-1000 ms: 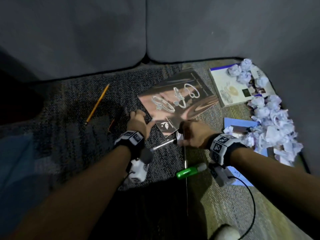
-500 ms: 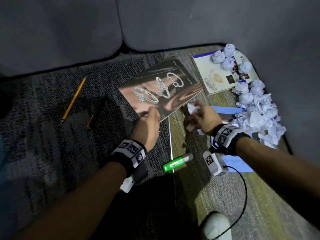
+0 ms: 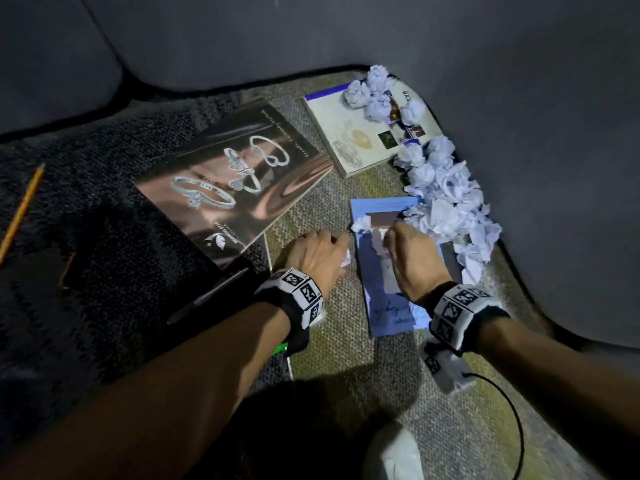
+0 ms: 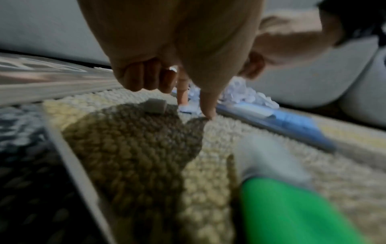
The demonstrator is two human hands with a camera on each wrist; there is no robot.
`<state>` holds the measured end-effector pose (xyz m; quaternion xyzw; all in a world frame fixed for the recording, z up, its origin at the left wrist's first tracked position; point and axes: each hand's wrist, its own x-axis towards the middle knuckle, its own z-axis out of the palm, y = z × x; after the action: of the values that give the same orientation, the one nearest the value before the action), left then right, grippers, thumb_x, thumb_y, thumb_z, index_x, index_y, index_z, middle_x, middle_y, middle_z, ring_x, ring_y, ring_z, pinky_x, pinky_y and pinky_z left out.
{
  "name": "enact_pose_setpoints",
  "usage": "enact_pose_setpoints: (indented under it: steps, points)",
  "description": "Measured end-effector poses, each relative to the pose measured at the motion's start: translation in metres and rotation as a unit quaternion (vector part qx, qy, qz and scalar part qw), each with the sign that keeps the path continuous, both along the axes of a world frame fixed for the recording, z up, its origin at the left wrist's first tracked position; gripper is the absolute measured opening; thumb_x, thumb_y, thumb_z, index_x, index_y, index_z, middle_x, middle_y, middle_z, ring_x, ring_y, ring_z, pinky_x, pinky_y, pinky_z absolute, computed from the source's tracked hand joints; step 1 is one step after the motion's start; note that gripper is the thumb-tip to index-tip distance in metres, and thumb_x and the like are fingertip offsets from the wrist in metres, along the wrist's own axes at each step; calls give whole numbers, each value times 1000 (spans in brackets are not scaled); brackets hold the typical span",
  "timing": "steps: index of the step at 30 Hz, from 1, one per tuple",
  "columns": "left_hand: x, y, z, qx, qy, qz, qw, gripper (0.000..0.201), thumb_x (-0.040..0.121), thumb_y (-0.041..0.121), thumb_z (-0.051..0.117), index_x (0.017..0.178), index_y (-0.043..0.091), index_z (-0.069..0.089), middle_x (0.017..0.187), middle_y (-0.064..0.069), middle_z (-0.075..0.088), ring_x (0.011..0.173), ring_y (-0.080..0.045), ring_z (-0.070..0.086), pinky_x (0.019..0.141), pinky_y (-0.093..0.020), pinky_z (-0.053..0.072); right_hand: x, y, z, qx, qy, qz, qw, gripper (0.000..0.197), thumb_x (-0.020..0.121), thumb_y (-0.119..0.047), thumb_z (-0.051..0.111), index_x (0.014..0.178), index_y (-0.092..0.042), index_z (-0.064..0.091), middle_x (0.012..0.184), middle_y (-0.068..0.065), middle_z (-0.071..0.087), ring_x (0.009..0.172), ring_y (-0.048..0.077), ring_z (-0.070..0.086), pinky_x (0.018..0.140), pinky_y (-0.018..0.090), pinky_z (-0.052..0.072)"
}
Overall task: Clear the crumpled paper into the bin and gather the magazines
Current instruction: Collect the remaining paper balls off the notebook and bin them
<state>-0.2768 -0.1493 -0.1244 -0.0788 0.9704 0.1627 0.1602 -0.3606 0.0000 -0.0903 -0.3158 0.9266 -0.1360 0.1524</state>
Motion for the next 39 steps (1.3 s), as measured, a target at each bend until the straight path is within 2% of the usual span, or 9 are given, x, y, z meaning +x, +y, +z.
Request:
enact_pose_setpoints:
  steps: [2, 5, 10, 18, 22, 27, 30, 33, 39]
  points:
    - [-9, 3, -5, -45, -10, -41, 998, 35, 96, 31, 45, 127, 15, 40, 121, -14, 54, 109, -32, 52, 85, -40, 41, -12, -10, 0, 43, 28, 25, 998, 23, 91, -6, 43, 112, -9, 51, 103, 14, 50, 71, 32, 50, 59, 34, 32]
    - [-11, 5, -4, -60, 9, -70, 996, 30, 97, 21, 32, 121, 14, 48, 118, -12, 56, 109, -30, 52, 89, -40, 40, -19, -29, -9, 132, 59, 58, 988, 41, 95, -26, 47, 132, -11, 39, 117, 15, 39, 75, 35, 56, 57, 35, 38]
    - [-5, 0, 8, 2, 48, -39, 998, 30, 95, 27, 36, 109, 13, 57, 112, -8, 62, 105, -26, 56, 90, -39, 46, -9, -36, -33, 226, 38, 111, 967, 28, 98, -21, 39, 124, -9, 37, 121, 15, 40, 94, 37, 60, 59, 41, 40]
    - [-22, -6, 20, -13, 34, -48, 998, 25, 98, 20, 37, 116, 9, 50, 106, -13, 64, 98, -32, 59, 73, -40, 45, -13, 18, 3, -8, -41, -81, 996, 26, 81, 2, 44, 99, -15, 52, 79, 8, 64, 69, 28, 58, 61, 32, 44]
    - [-40, 10, 16, -45, 36, -78, 995, 27, 94, 13, 40, 121, 12, 45, 109, -12, 61, 100, -33, 57, 71, -38, 43, -23, 49, 35, -93, 38, -247, 964, 18, 87, -18, 42, 84, -11, 59, 72, 8, 65, 61, 22, 53, 59, 29, 40]
    - [-58, 48, 13, -122, -5, -110, 986, 29, 95, 16, 37, 121, 5, 42, 118, -20, 52, 108, -38, 50, 86, -45, 39, -56, 60, 24, 33, 122, -178, 976, 66, 90, -62, 38, 131, -10, 40, 107, 17, 58, 99, 33, 54, 87, 42, 44]
    - [-54, 72, 7, -116, 7, -85, 990, 40, 97, 14, 29, 134, 0, 34, 126, -20, 46, 111, -37, 47, 89, -44, 38, -67, 54, 6, 104, 157, -171, 967, 90, 80, -81, 29, 140, -14, 31, 114, 13, 45, 104, 30, 44, 88, 50, 42]
    - [-42, 90, -7, -57, 2, -15, 998, 52, 92, 13, 24, 143, 2, 23, 131, -18, 41, 116, -36, 43, 93, -43, 36, -66, 49, -17, 109, 141, -152, 972, 93, 76, -85, 28, 139, -17, 31, 113, 11, 42, 105, 29, 41, 87, 51, 42]
    - [-21, 114, -29, -4, 93, 49, 994, 90, 75, 48, 62, 145, 0, 30, 114, -11, 54, 98, -29, 53, 79, -40, 45, -50, 56, -56, 60, 76, -172, 980, 97, 76, -80, 36, 150, -21, 14, 144, 21, 26, 124, 40, 36, 102, 53, 37]
